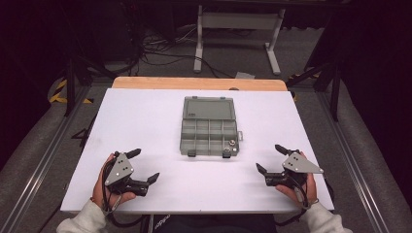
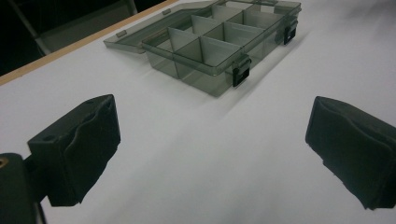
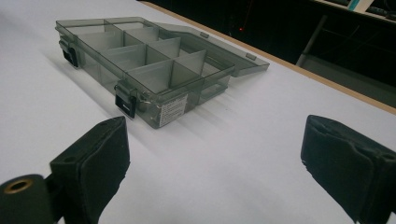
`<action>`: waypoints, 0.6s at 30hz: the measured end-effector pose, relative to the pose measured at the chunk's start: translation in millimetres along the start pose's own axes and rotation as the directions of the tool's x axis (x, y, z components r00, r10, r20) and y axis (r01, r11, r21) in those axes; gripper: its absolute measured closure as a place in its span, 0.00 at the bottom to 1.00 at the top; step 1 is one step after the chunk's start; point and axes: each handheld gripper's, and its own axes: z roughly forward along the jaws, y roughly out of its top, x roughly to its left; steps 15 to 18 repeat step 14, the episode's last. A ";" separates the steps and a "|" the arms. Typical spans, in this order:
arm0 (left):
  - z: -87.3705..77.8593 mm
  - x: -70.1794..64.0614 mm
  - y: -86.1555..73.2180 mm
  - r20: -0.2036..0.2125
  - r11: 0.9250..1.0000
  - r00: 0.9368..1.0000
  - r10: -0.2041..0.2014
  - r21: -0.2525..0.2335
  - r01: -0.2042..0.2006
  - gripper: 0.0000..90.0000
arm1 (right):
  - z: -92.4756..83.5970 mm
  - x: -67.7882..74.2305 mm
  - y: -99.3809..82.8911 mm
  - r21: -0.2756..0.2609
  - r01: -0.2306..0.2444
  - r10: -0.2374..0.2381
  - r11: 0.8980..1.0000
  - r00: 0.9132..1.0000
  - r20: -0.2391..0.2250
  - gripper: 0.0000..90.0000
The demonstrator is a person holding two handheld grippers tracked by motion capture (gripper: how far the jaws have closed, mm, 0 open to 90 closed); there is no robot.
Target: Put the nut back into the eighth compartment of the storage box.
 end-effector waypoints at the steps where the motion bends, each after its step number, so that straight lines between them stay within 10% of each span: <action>1: -0.1 0.2 0.1 0.000 1.000 1.000 0.000 0.002 0.000 0.04 | 0.3 0.3 -0.2 0.002 -0.003 0.003 1.000 1.000 -0.001 0.10; 18: 1.1 1.4 0.5 0.005 1.000 1.000 -0.005 0.001 0.005 0.04 | -1.0 -1.4 -0.4 -0.012 -0.007 0.007 1.000 1.000 0.002 0.10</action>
